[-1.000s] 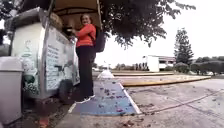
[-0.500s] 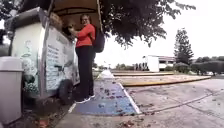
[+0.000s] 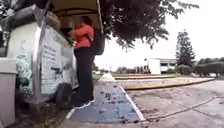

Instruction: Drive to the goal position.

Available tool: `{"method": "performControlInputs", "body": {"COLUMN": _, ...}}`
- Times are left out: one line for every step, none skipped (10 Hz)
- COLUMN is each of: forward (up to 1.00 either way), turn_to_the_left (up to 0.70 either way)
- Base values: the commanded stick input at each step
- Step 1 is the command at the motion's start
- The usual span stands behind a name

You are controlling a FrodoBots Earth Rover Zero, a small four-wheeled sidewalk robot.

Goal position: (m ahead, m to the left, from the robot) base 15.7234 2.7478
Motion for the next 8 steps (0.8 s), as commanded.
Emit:
{"method": "performControlInputs", "body": {"forward": 0.5, "turn_to_the_left": 0.0}}
{"method": "performControlInputs", "body": {"forward": 0.5, "turn_to_the_left": 0.0}}
{"method": "performControlInputs", "body": {"forward": 0.5, "turn_to_the_left": 0.0}}
{"method": "performControlInputs", "body": {"forward": 0.5, "turn_to_the_left": -0.15}}
{"method": "performControlInputs", "body": {"forward": 0.5, "turn_to_the_left": -0.5}}
{"method": "performControlInputs", "body": {"forward": 0.5, "turn_to_the_left": -0.09}}
{"method": "performControlInputs", "body": {"forward": 0.5, "turn_to_the_left": 0.0}}
{"method": "performControlInputs", "body": {"forward": 0.5, "turn_to_the_left": 0.0}}
